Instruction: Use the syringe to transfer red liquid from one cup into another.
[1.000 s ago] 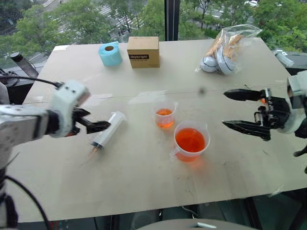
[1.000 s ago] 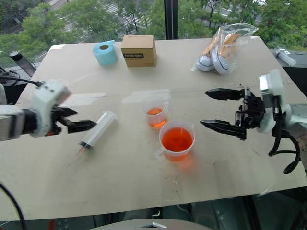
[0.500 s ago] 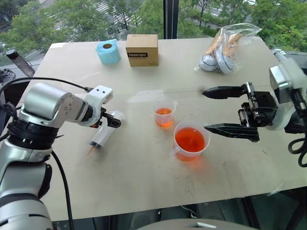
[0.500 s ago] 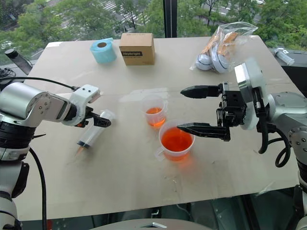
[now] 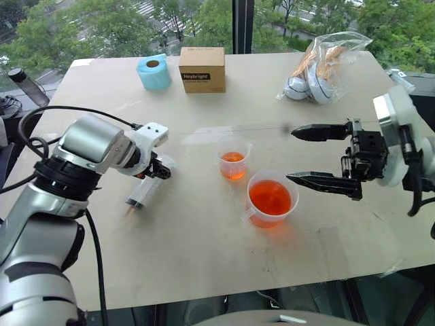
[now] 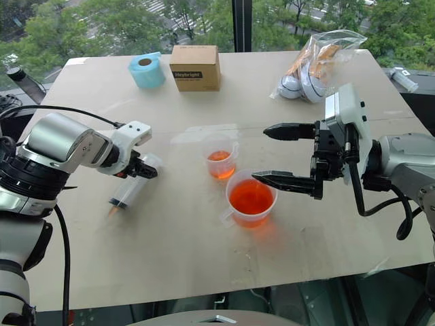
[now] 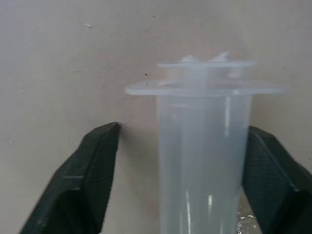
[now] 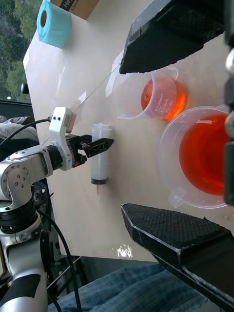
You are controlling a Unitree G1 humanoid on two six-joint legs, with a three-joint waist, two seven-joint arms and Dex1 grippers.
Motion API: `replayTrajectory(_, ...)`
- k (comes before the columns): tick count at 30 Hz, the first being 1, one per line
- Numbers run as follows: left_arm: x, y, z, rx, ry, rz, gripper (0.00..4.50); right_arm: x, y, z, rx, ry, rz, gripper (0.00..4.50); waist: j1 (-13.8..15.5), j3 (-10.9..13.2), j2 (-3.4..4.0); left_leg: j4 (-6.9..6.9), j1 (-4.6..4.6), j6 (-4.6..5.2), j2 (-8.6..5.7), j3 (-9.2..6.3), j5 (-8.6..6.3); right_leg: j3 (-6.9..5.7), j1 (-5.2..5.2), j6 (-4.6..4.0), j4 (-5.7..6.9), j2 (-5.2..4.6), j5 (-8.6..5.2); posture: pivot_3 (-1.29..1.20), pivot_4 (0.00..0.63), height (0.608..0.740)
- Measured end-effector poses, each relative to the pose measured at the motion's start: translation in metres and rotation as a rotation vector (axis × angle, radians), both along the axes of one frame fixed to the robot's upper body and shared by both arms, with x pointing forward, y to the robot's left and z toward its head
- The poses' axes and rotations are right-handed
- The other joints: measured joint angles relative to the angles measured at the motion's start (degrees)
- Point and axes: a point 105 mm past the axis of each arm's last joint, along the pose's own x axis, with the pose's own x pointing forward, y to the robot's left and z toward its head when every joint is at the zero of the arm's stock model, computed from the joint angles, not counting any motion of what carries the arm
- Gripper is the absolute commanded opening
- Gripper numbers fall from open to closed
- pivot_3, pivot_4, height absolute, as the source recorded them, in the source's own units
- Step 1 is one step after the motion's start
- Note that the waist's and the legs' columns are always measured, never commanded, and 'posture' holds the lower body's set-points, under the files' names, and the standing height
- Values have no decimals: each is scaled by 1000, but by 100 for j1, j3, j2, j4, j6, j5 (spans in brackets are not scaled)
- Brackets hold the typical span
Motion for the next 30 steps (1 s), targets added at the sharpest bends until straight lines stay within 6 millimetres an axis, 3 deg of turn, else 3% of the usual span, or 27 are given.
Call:
replayTrajectory(2,-1,1,1,-2,3,7,1440,0,-1,-1,0,-1,-1,4500,-2,0,0,2,0,0,0,0,0,0,0,0,1,0,0,0,150,740)
replayTrajectory(8,-3,0,15,-38,-38,18,1412,0,-1,-1,-3,-10,9,4500,-7,1,-1,3,-2,0,1,-2,0,-1,0,0,1,0,0,0,150,740)
replayTrajectory(11,-1,8,45,-82,-134,43,1412,4,-4,-1,9,-1,-4,4500,-27,2,-3,3,-2,0,1,-3,0,-2,-1,0,0,1,0,0,150,740)
replayTrajectory(13,5,6,78,-149,-248,35,1412,9,-6,3,30,2,-16,4500,-13,3,-3,7,-2,0,1,-3,0,-4,-1,0,2,4,0,0,150,740)
replayTrajectory(16,11,-17,140,-342,-494,-69,1412,17,-8,16,71,-15,-29,4500,16,3,-4,15,-2,2,0,-4,-1,-10,4,1,1,13,0,0,150,740)
replayTrajectory(20,4,-64,182,-602,-720,-296,1412,38,-19,35,185,-13,-98,4500,8,2,-6,21,-3,1,0,-5,-1,-10,8,2,0,-6,1,0,150,740)
replayTrajectory(23,-9,-92,191,-687,-816,-443,1412,51,-35,55,277,-46,-157,4500,-4,0,-2,15,-2,0,0,-3,0,-6,8,2,0,-7,1,0,150,740)
replayTrajectory(26,-24,-121,186,-862,-828,-582,1412,57,-50,70,340,-69,-203,4500,-5,0,-1,16,-2,0,3,-2,0,-7,8,2,0,-7,1,0,150,740)
replayTrajectory(30,-61,-162,179,-1043,-836,-850,1412,57,-57,77,378,-70,-224,4500,-24,1,-2,17,-4,0,3,0,0,-3,8,2,-2,-7,2,0,150,740)
